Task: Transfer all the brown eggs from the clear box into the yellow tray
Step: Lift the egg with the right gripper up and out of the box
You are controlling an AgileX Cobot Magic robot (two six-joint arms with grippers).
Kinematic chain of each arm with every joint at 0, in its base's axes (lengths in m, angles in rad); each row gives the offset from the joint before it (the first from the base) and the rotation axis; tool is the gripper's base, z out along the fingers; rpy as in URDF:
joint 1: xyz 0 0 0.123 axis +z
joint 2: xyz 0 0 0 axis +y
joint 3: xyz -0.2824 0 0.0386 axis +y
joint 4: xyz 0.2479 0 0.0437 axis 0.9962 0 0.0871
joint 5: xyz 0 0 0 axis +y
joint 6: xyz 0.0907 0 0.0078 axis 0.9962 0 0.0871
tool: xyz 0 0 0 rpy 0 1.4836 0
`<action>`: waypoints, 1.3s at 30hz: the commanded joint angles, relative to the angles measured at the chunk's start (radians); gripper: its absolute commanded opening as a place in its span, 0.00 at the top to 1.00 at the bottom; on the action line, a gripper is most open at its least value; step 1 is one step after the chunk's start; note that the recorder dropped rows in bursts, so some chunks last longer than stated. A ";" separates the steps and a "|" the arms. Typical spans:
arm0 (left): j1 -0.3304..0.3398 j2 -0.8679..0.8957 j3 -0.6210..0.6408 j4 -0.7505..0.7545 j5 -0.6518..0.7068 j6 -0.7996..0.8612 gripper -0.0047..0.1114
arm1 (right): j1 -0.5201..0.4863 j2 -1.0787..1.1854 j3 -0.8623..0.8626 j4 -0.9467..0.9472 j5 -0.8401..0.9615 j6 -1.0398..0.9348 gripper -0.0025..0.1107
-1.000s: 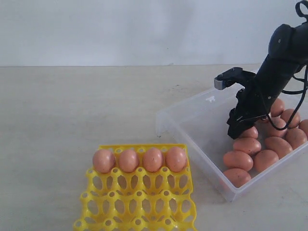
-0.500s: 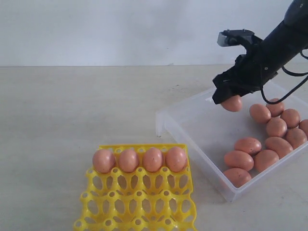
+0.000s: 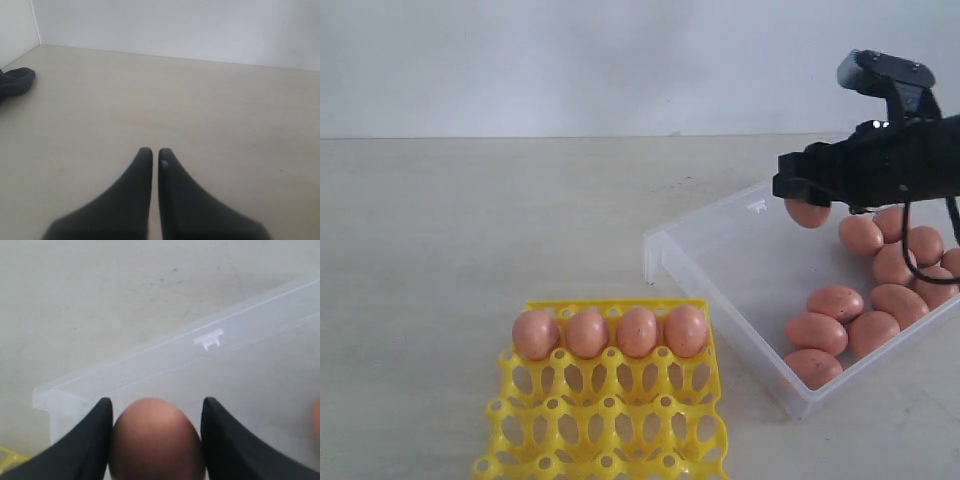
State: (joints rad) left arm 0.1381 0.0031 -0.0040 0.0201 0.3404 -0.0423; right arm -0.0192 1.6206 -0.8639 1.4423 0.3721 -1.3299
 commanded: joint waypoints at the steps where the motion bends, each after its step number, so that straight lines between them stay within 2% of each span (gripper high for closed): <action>1: -0.009 -0.003 0.004 0.000 -0.003 0.004 0.92 | -0.001 -0.168 0.115 0.302 -0.053 -0.523 0.98; 10: -0.009 -0.003 0.004 0.000 -0.003 0.004 0.92 | -0.001 -0.440 0.102 0.302 0.009 -0.794 0.98; 11: -0.009 -0.003 0.004 0.000 -0.003 0.004 0.92 | -0.001 -0.453 0.102 0.263 0.017 -0.794 0.98; 14: -0.009 -0.003 0.004 0.000 -0.003 0.004 0.92 | 0.009 -0.474 0.102 -0.022 0.023 -0.772 0.98; 16: -0.009 -0.003 0.004 0.000 -0.003 0.004 0.92 | 0.029 -0.469 0.102 -0.240 -0.012 -0.678 0.98; 19: -0.009 -0.003 0.004 0.000 -0.003 0.004 0.92 | 0.040 -0.456 0.105 -0.549 -0.057 -0.422 0.98; 24: -0.009 -0.003 0.004 0.000 -0.003 0.004 0.92 | 0.040 -0.441 0.105 -0.887 -0.210 -0.023 0.98; 28: -0.009 -0.003 0.004 0.000 -0.003 0.004 0.92 | 0.040 -0.440 0.105 -0.913 -0.340 0.155 0.98; 32: -0.009 -0.003 0.004 0.000 -0.003 0.004 0.92 | 0.040 -0.440 0.105 -0.893 -0.438 0.235 0.98; 39: -0.009 -0.003 0.004 0.000 -0.003 0.004 0.92 | 0.040 -0.440 0.105 -0.588 -0.722 0.368 0.98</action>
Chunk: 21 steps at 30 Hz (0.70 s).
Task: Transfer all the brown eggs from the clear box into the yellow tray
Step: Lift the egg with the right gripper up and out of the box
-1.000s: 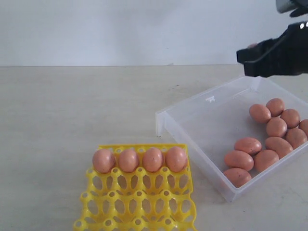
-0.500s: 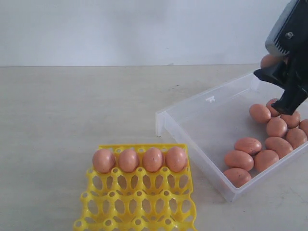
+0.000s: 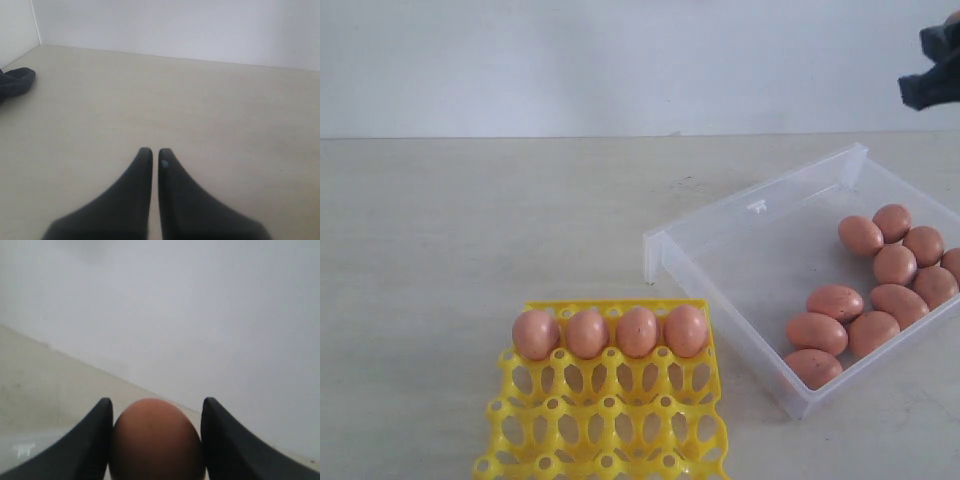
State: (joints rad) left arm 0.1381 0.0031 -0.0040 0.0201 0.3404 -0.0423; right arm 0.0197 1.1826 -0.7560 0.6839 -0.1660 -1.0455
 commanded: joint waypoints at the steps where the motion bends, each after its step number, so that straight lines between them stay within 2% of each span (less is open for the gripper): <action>1: -0.009 -0.003 0.004 0.000 -0.003 0.004 0.92 | 0.001 -0.002 -0.003 0.201 -0.232 0.122 0.98; 7: -0.009 -0.003 0.004 0.000 -0.003 0.004 0.92 | 0.001 -0.002 -0.003 0.164 -0.490 0.443 0.98; 10: -0.009 -0.003 0.004 0.000 -0.003 0.004 0.92 | 0.001 -0.002 -0.003 0.031 -0.626 0.690 0.98; 12: -0.009 -0.003 0.004 0.000 -0.003 0.004 0.92 | 0.001 -0.007 -0.003 -0.084 -0.653 0.854 0.98; 14: -0.009 -0.003 0.004 0.000 -0.003 0.004 0.92 | 0.001 -0.017 -0.003 -0.273 -0.631 1.053 0.98; 15: -0.009 -0.003 0.004 0.000 -0.003 0.004 0.92 | 0.001 -0.023 -0.003 -0.530 -0.595 1.309 0.98; 16: -0.009 -0.003 0.004 0.000 -0.003 0.004 0.92 | 0.001 -0.023 -0.003 -0.677 -0.593 1.420 0.98; 17: -0.009 -0.003 0.004 0.000 -0.003 0.004 0.92 | 0.001 -0.021 -0.003 -0.954 -0.600 1.688 0.98; 19: -0.009 -0.003 0.004 0.000 -0.003 0.004 0.92 | 0.001 -0.021 -0.003 -1.175 -0.624 1.918 0.98; 21: -0.009 -0.003 0.004 0.000 -0.003 0.004 0.92 | 0.001 -0.021 -0.003 -1.343 -0.685 2.061 0.98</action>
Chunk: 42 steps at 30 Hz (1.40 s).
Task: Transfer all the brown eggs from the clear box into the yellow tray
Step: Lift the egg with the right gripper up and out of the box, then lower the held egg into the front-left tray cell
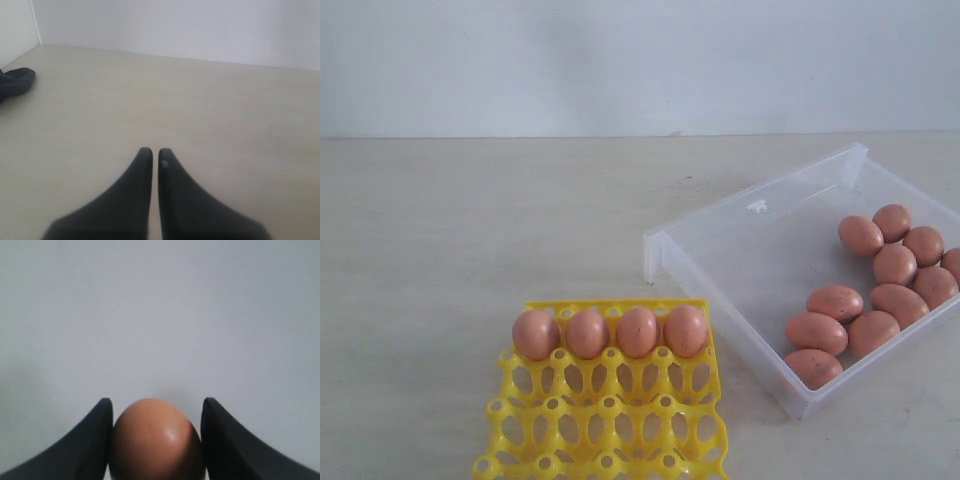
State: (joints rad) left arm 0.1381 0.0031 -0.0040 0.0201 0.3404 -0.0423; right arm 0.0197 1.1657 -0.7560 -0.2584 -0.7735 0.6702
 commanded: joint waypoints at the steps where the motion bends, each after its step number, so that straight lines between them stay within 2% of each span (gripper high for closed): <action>1: -0.009 -0.003 0.004 0.000 -0.003 0.004 0.92 | 0.001 -0.002 -0.003 -0.468 -0.114 0.395 0.98; 6: -0.009 -0.003 0.004 0.000 -0.003 0.004 0.92 | 0.001 0.094 -0.005 -0.642 -0.402 0.606 0.98; 9: -0.009 -0.003 0.004 0.000 -0.003 0.004 0.92 | 0.051 0.221 -0.060 -0.733 -0.448 0.711 0.98; 14: -0.009 -0.003 0.004 0.000 -0.003 0.004 0.92 | 0.341 0.379 -0.168 -0.996 -0.409 0.718 0.98; 15: -0.009 -0.003 0.004 0.000 -0.003 0.004 0.92 | 0.427 0.415 -0.175 -1.054 -0.328 0.704 0.98; 16: -0.009 -0.003 0.004 0.000 -0.003 0.004 0.92 | 0.471 0.433 -0.175 -1.078 -0.266 0.699 0.98; 17: -0.009 -0.003 0.004 0.000 -0.003 0.004 0.92 | 0.538 0.466 -0.175 -1.140 -0.137 0.686 0.98; 19: -0.009 -0.003 0.004 0.000 -0.003 0.004 0.92 | 0.615 0.512 -0.175 -1.252 -0.032 0.686 0.98; 23: -0.009 -0.003 0.004 0.000 -0.003 0.004 0.92 | 0.641 0.567 -0.175 -1.273 -0.011 0.690 0.98; 27: -0.009 -0.003 0.004 0.000 -0.003 0.004 0.92 | 0.641 0.592 -0.175 -1.150 0.058 0.648 0.98; 34: -0.009 -0.003 0.004 0.000 -0.003 0.004 0.92 | 0.641 0.708 -0.190 -0.895 0.072 0.458 0.98; 42: -0.009 -0.003 0.004 0.000 -0.003 0.004 0.92 | 0.641 0.769 -0.223 -0.878 0.067 0.361 0.98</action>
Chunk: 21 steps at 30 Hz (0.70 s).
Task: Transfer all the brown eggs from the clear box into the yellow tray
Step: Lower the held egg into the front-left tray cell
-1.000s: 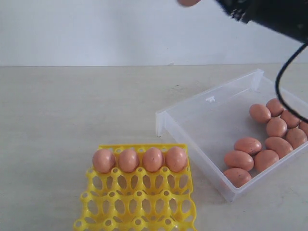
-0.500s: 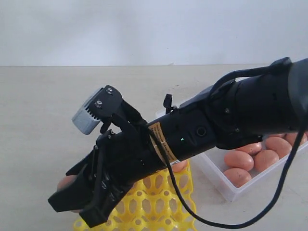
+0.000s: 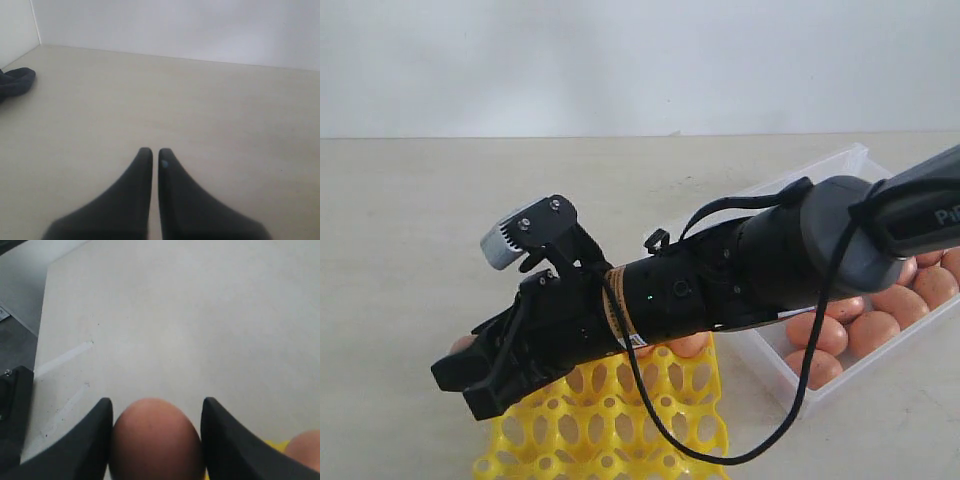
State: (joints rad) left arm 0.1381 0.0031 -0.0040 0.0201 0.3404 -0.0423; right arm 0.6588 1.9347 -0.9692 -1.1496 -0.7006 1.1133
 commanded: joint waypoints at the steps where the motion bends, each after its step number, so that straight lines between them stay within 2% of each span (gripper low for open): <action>1: -0.009 -0.003 0.004 0.000 -0.003 0.004 0.92 | 0.002 0.000 -0.010 0.013 -0.006 -0.100 0.98; 9: -0.009 -0.003 0.004 0.000 -0.003 0.004 0.92 | 0.002 0.000 -0.010 -0.023 0.095 -0.164 0.98; 14: -0.009 -0.003 0.004 0.000 -0.003 0.004 0.92 | 0.002 0.002 -0.010 -0.123 0.101 -0.164 0.98; 21: -0.009 -0.003 0.004 0.000 -0.003 0.004 0.92 | 0.002 0.005 -0.010 -0.122 0.111 -0.191 0.98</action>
State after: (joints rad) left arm 0.1381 0.0031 -0.0040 0.0201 0.3404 -0.0423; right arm 0.6588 1.9366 -0.9759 -1.2685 -0.5952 0.9442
